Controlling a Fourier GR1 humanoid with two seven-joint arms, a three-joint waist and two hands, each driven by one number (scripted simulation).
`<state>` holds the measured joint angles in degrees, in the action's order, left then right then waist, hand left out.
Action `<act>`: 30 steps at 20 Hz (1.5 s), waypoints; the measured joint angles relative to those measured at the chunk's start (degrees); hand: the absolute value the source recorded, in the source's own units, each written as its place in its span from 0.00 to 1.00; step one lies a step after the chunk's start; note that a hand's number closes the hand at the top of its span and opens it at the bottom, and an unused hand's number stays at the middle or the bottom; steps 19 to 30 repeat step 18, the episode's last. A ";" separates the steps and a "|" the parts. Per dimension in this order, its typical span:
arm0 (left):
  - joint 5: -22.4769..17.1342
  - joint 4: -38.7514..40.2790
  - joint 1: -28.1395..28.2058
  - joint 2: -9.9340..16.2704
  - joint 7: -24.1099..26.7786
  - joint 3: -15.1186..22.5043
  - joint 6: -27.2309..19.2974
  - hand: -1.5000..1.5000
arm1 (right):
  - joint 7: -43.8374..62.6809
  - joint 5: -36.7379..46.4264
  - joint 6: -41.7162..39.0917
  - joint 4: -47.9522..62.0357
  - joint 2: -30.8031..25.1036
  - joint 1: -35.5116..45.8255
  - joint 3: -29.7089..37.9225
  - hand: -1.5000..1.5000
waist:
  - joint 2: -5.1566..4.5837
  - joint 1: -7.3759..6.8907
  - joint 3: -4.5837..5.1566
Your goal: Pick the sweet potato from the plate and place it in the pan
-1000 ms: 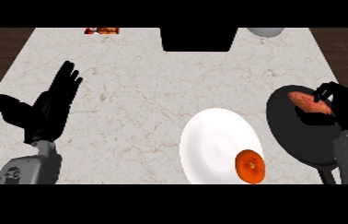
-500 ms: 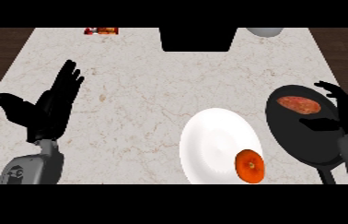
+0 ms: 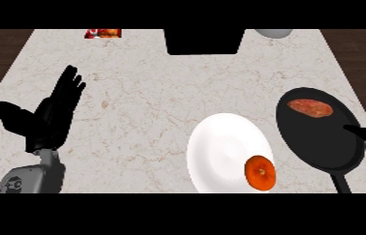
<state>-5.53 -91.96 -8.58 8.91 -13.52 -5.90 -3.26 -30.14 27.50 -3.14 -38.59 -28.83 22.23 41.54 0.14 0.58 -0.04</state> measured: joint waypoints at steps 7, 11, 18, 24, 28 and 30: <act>0.05 1.13 -0.32 0.06 0.34 -0.44 0.04 0.50 | -7.70 -11.31 -18.63 3.10 -7.57 -8.58 7.45 0.00 | -0.02 0.37 0.00; 0.21 0.92 -0.56 0.17 -0.03 -0.39 0.10 0.50 | -9.96 -14.59 -24.27 4.98 -11.54 -13.84 8.70 0.00 | -0.07 0.10 -0.01; 0.23 -0.56 -0.91 -0.14 -1.27 -0.19 -0.17 0.50 | -13.26 -17.43 -23.70 6.14 -13.50 -19.87 7.75 0.00 | -0.10 -0.28 -0.03; 0.23 -0.56 -0.91 -0.14 -1.27 -0.19 -0.17 0.50 | -13.26 -17.43 -23.70 6.14 -13.50 -19.87 7.75 0.00 | -0.10 -0.28 -0.03; 0.23 -0.56 -0.91 -0.14 -1.27 -0.19 -0.17 0.50 | -13.26 -17.43 -23.70 6.14 -13.50 -19.87 7.75 0.00 | -0.10 -0.28 -0.03; 0.23 -0.56 -0.91 -0.14 -1.27 -0.19 -0.17 0.50 | -13.26 -17.43 -23.70 6.14 -13.50 -19.87 7.75 0.00 | -0.10 -0.28 -0.03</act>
